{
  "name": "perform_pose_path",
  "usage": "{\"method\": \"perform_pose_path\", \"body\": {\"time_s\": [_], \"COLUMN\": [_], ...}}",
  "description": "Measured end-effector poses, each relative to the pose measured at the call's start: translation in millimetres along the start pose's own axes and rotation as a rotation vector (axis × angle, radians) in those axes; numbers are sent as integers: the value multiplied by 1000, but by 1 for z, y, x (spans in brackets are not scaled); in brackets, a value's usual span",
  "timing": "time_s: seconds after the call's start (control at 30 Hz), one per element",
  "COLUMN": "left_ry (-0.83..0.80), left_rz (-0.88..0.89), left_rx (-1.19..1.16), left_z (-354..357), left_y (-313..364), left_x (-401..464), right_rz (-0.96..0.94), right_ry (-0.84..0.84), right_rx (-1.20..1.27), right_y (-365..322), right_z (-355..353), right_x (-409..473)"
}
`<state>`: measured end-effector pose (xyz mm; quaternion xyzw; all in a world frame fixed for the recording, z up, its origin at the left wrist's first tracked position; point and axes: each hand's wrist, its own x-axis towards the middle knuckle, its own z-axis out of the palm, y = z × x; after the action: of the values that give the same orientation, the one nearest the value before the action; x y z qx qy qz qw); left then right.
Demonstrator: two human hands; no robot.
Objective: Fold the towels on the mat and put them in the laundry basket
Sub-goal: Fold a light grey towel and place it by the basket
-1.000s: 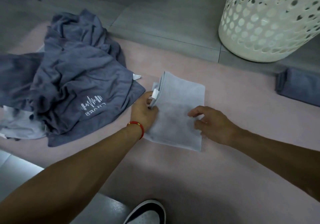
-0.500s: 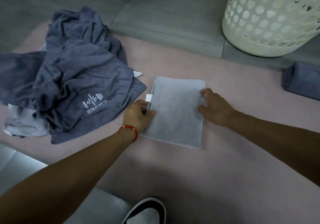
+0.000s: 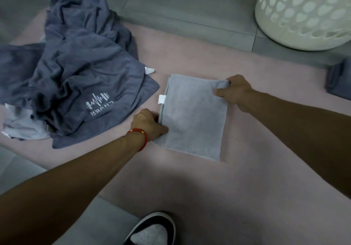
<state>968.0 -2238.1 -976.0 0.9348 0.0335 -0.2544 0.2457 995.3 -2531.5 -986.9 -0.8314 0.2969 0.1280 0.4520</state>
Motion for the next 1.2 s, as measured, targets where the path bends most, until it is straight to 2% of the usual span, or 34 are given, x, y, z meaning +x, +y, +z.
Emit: {"method": "perform_pose_path", "body": {"time_s": [0.13, 0.23, 0.4, 0.5, 0.57, 0.63, 0.7, 0.73, 0.77, 0.83, 0.9, 1.0, 1.2], "left_ry": [-91, -149, -348, -427, -340, -137, 200, 315, 346, 251, 164, 142, 160], "left_rz": [-12, 17, 207, 384, 498, 606, 790, 901, 1008, 1100, 1044, 993, 984], "left_rx": [-27, -187, -264, -146, 13, 190, 387, 435, 452, 510, 561, 574, 592], "left_z": [-9, -14, -1, 26, 50, 72, 91, 99, 108, 128, 144, 151, 154], "left_y": [10, 32, 102, 145, 162, 163, 148, 140, 132, 118, 105, 93, 98], "left_x": [7, 14, 29, 35, 32, 16, -7, -22, -35, -51, -49, -34, -30], "right_rz": [35, 109, 298, 372, 352, 260, -14, -204, -373, -517, -505, -562, -628], "right_ry": [-4, 46, 173, 192, 187, 232, 251, 227, 181, 41, -66, -56, -37], "right_rx": [123, 242, 458, 497, 347, 27, -315, -437, -544, -734, -896, -1027, -1024], "right_y": [6, 28, 93, 134, 156, 171, 171, 169, 166, 161, 159, 161, 164], "right_z": [-14, -35, -85, -99, -102, -105, -107, -106, -102, -93, -80, -70, -73], "right_x": [-8, -31, -121, -194, -223, -231, -226, -219, -209, -181, -150, -115, -96]}}
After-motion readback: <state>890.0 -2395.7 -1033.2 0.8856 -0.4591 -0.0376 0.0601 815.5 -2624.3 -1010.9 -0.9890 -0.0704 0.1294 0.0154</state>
